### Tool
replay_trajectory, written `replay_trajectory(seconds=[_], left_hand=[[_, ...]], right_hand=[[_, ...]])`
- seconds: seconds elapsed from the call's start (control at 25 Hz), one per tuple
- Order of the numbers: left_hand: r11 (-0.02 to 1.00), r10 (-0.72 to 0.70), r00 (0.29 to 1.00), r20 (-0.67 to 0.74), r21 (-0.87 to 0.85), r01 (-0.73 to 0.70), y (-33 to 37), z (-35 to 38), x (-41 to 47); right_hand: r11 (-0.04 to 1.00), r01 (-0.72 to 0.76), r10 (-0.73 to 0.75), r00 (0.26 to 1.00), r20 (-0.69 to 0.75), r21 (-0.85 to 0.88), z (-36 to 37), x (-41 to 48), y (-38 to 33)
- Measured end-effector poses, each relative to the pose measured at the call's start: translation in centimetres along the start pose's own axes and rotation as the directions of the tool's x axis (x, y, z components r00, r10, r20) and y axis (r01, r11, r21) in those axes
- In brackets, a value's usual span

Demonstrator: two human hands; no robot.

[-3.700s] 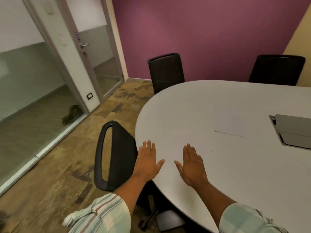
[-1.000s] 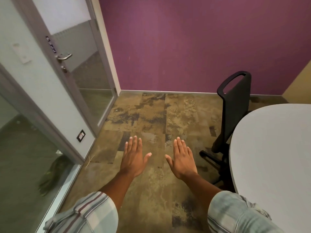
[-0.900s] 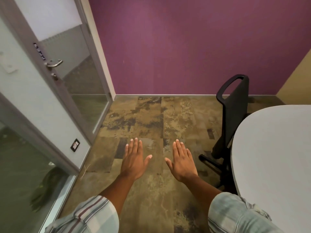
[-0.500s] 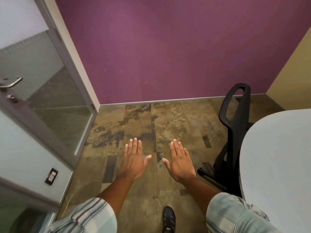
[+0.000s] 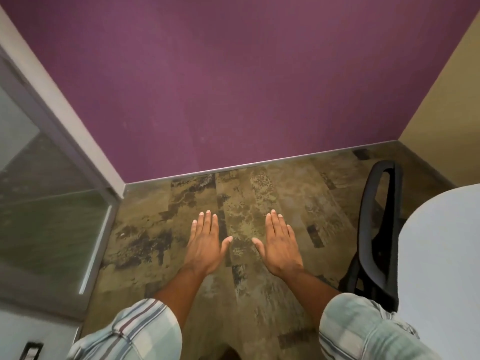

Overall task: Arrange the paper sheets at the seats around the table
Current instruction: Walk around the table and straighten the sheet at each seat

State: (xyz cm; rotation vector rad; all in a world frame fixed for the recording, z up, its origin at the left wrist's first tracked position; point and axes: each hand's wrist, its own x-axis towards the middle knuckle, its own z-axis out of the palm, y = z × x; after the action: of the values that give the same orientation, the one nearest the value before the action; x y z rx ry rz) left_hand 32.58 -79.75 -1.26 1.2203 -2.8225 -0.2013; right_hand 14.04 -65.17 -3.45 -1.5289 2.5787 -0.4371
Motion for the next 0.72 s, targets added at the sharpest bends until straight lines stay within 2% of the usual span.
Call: replay_trajectory(seconds=[0.4, 0.72], left_hand=[[0.968, 0.249, 0.968, 0.034, -0.015, -0.249, 2.3, 1.6, 27.6], [0.880, 0.475, 0.877, 0.069, -0.033, -0.474, 8.7, 1.2, 47.5]], right_hand=[[0.973, -0.229, 0.226, 0.970, -0.095, -0.024, -1.3, 20.6, 7.8], [0.899, -0.437, 0.434, 0.885, -0.172, 0.017, -5.1, 33.7, 15.3]])
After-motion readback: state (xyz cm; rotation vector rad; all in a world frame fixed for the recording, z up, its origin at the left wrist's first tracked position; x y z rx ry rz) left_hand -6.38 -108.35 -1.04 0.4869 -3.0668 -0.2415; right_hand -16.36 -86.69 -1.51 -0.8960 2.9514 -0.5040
